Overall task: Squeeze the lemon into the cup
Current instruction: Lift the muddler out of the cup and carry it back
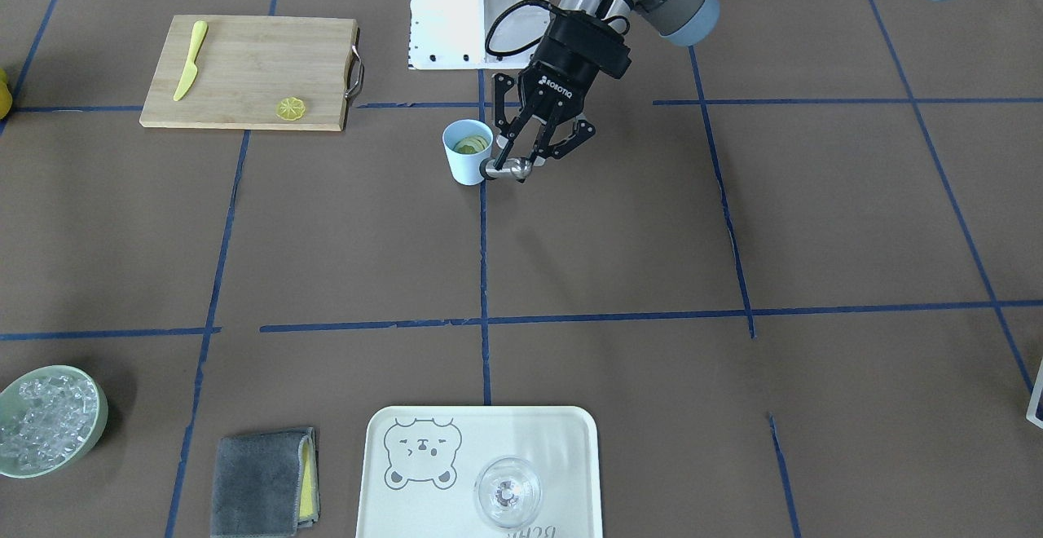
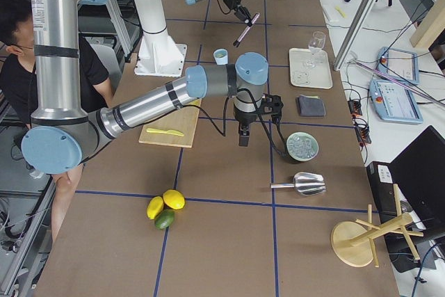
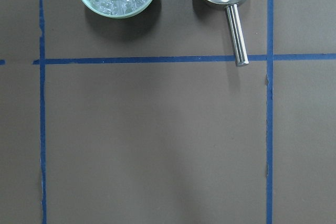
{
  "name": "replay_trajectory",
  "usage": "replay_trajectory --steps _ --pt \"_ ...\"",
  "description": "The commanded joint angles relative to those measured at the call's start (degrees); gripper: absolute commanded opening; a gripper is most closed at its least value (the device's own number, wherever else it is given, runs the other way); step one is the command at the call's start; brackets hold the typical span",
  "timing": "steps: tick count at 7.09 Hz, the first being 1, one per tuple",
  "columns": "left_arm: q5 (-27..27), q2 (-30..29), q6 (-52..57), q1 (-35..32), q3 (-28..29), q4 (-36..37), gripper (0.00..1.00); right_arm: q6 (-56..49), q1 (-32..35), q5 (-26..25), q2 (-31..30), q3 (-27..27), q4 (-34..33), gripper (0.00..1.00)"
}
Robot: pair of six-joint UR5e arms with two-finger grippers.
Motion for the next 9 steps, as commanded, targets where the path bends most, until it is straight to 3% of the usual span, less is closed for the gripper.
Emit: replay_trajectory --steps 1,2,4,5,6,7,8,9 --pt "-11.43 1.95 0.91 -7.89 -0.68 0.07 0.0 -0.12 0.05 -0.13 -0.55 -0.01 0.07 1.0" --pt "-19.92 4.57 0.91 -12.71 -1.11 0.42 0.0 -0.12 0.05 -0.3 -0.55 -0.01 0.07 1.0" --pt "-39.95 7.92 2.05 -25.7 -2.96 9.86 0.0 -2.65 1.27 -0.57 -0.55 -0.97 0.07 1.0" --pt "-45.7 10.46 5.88 -31.43 -4.62 15.13 0.0 -5.19 1.97 -0.57 -0.55 -2.37 0.33 1.0" --pt "-48.02 13.61 9.75 -34.44 -8.03 22.67 0.0 -6.43 2.85 -0.57 -0.55 -3.51 0.51 1.0" --pt "-48.04 15.13 14.58 -35.69 -12.06 35.36 0.0 -8.1 3.38 -0.57 -0.55 -3.87 0.51 1.0" --pt "-48.04 13.75 19.06 -35.96 -13.85 50.19 0.0 -8.12 4.17 -0.57 -0.55 -4.66 0.6 1.0" --pt "-47.96 13.13 24.33 -35.97 -12.99 59.13 0.0 -8.03 4.88 -0.48 -0.29 -5.97 1.21 1.0"
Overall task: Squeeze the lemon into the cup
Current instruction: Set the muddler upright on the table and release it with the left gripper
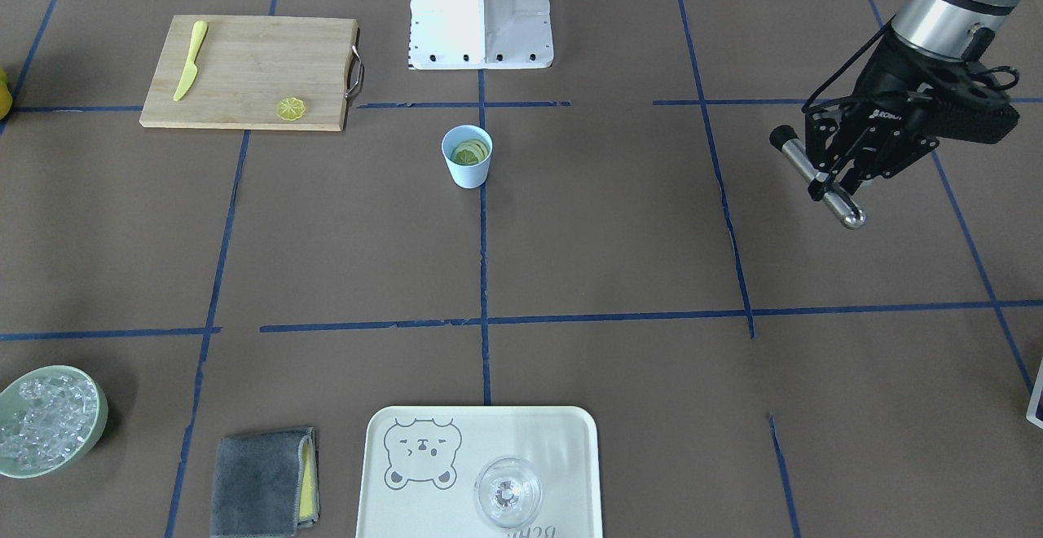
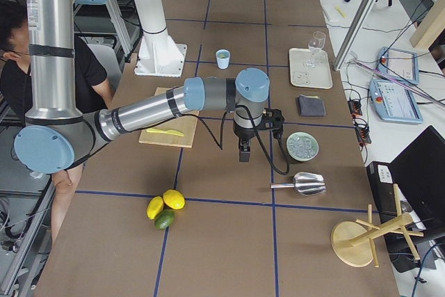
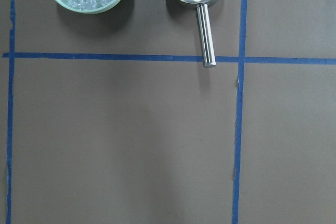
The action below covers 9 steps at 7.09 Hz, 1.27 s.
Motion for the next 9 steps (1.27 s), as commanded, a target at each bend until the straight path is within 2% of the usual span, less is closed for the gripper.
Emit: replay_trajectory --steps 1,2,4,6,9 --pt "-0.2 -0.15 9.95 -0.41 2.39 17.63 0.0 -0.11 0.88 0.07 0.03 -2.21 3.11 1.0" --pt "-0.98 -0.23 11.73 0.11 8.25 19.94 0.0 -0.11 0.79 -0.19 0.11 -2.57 4.87 1.0" --pt "-2.04 -0.41 11.83 0.38 17.14 17.86 0.0 -0.29 0.79 -0.19 0.19 -4.94 5.16 1.0" --pt "-5.38 -0.24 11.84 0.73 24.54 10.85 0.0 0.41 0.88 -0.11 0.02 -4.86 5.16 1.0" --pt "-5.65 0.2 11.84 4.59 28.52 4.24 0.0 0.07 0.79 -0.11 0.55 -4.85 5.24 1.0"
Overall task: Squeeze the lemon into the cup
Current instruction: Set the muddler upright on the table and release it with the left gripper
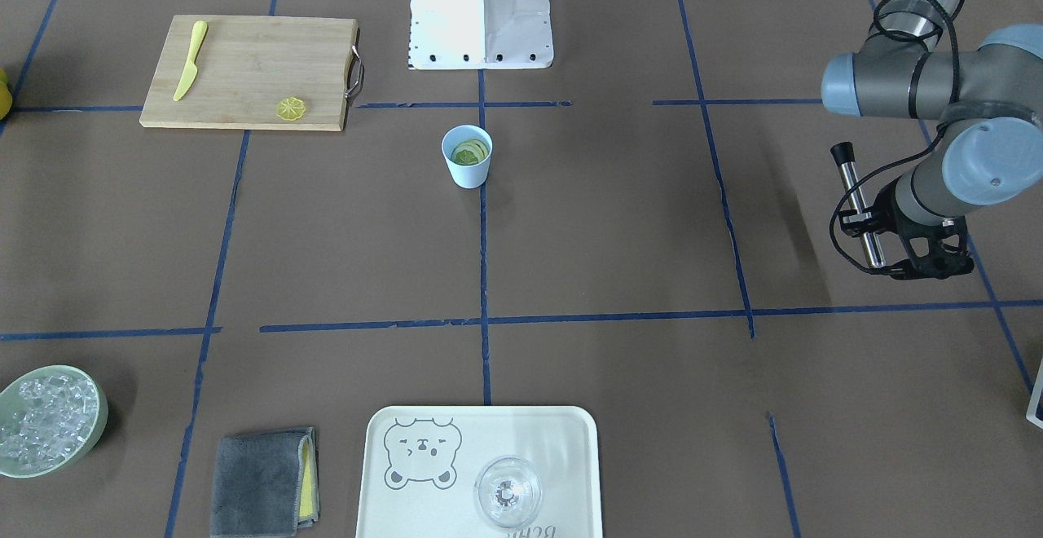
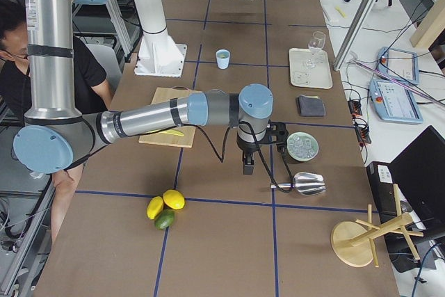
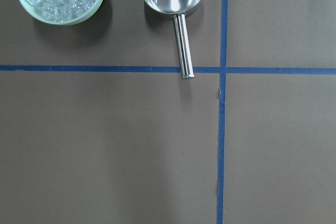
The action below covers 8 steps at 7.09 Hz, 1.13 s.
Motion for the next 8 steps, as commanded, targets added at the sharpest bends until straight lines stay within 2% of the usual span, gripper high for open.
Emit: replay_trajectory --steps 1,2,3,6,8 --pt "-0.08 0.33 0.0 1.47 1.14 -2.32 0.0 -0.23 0.04 0.0 0.2 0.02 0.07 1.0" --pt "-0.08 0.33 0.0 1.64 1.14 -2.33 0.32 -0.32 0.04 0.0 0.2 0.02 0.07 1.0" --pt "-0.08 0.51 -0.26 1.82 1.05 -2.93 0.99 -0.41 0.04 0.0 0.29 0.1 0.07 1.0" --pt "0.0 1.3 -0.78 1.64 -2.36 -4.0 1.0 -0.59 0.04 0.09 0.55 0.1 0.07 1.0" --pt "0.0 -0.36 -0.09 -4.64 -5.27 -3.82 1.0 -0.58 0.04 -0.17 -0.32 -0.51 0.07 1.0"
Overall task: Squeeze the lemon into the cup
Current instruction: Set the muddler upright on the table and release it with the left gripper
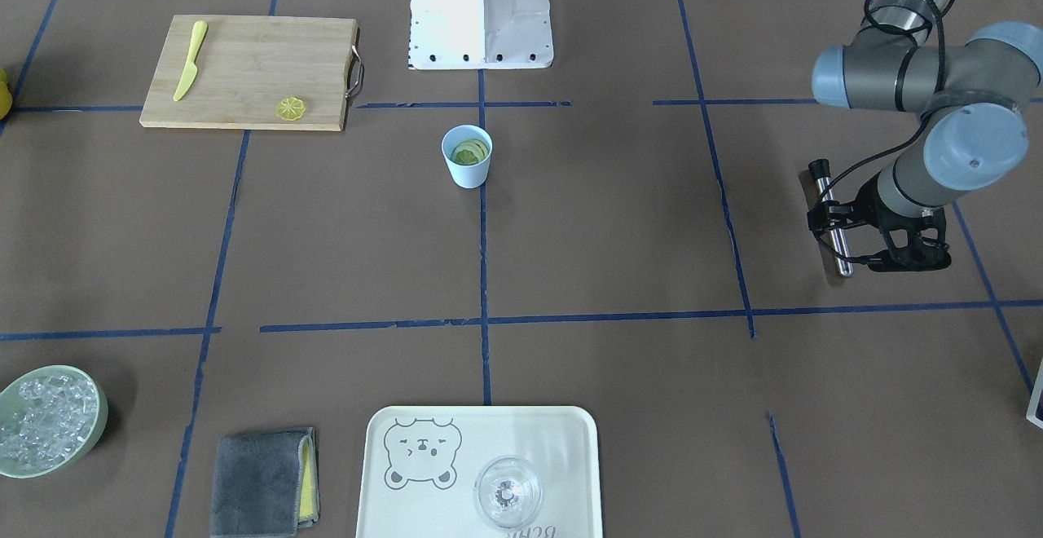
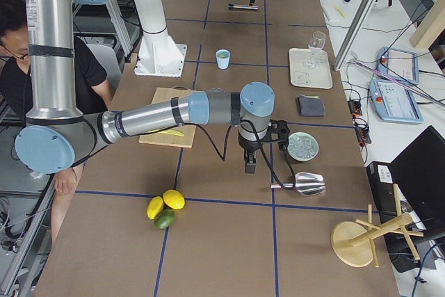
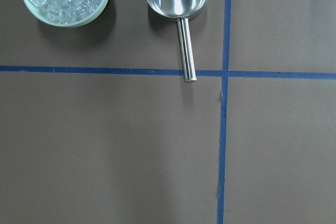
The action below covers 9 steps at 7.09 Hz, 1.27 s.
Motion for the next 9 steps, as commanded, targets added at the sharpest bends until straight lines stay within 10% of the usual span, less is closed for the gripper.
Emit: replay_trajectory --steps 1,4,9 --pt "0.1 -2.16 1.68 -8.31 -2.25 0.27 1.0 -1.0 0.01 -0.21 -0.41 -1.72 0.04 1.0" --pt "0.01 -1.3 18.7 -18.16 -2.7 0.71 1.0 -1.63 0.01 -0.12 0.12 -14.44 14.47 1.0" --pt "-8.08 11.96 35.26 -29.17 -1.82 -0.78 1.0 1.98 0.01 0.67 0.65 -14.75 15.42 1.0"
